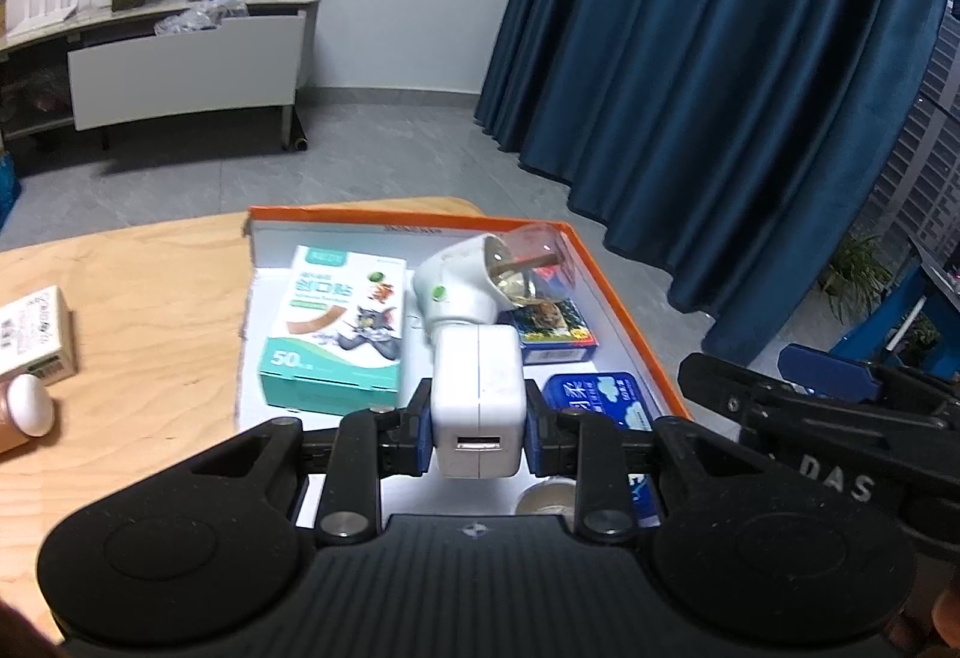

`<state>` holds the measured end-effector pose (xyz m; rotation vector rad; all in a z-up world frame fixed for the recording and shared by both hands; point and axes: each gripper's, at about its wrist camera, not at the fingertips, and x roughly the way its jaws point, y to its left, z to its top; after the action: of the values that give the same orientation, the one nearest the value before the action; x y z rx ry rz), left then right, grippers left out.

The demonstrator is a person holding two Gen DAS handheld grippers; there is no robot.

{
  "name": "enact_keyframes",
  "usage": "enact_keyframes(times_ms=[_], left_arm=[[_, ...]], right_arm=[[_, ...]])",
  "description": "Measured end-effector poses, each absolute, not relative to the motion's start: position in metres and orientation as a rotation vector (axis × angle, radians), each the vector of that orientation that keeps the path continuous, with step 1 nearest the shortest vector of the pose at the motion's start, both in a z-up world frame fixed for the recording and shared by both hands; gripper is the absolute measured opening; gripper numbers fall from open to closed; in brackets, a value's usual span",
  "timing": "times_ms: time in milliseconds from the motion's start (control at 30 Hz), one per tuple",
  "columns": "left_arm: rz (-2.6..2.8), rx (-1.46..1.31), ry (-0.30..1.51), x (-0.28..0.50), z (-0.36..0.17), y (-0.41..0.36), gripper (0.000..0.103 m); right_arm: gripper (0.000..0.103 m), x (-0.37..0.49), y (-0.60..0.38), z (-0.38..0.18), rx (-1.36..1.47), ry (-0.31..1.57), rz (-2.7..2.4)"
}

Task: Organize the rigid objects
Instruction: 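Lower the blue box into the tray with the right tool while the left tool releases the charger there, then withdraw both open tools from the tray back over the table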

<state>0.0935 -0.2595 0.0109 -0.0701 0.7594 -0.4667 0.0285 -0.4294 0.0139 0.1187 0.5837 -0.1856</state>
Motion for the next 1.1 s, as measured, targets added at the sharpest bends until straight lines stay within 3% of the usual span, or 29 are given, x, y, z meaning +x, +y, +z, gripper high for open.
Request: enact_keyframes(times_ms=[133, 167, 233, 400, 700, 1100], left_arm=[[-0.482, -0.061, 0.774, 0.099, 0.009, -0.265, 0.031], [-0.48, -0.066, 0.771, 0.099, 0.011, -0.264, 0.041], [-0.479, -0.074, 0.757, 0.097, 0.015, -0.261, 0.047], [-0.459, -0.085, 0.742, 0.086, 0.025, -0.249, 0.049], [-0.334, -0.096, 0.71, 0.059, 0.04, -0.197, 0.062], [-0.16, -0.068, 0.689, 0.027, 0.025, -0.109, 0.074]], right_arm=[[0.081, 0.023, -0.428, 0.019, 0.112, 0.571, -0.189], [0.081, 0.022, -0.427, 0.021, 0.111, 0.567, -0.189], [0.081, 0.02, -0.425, 0.025, 0.107, 0.559, -0.186], [0.081, 0.014, -0.416, 0.032, 0.102, 0.537, -0.17], [0.083, 0.012, -0.377, 0.04, 0.06, 0.546, -0.082], [0.084, 0.008, -0.315, 0.04, 0.003, 0.578, 0.067]])
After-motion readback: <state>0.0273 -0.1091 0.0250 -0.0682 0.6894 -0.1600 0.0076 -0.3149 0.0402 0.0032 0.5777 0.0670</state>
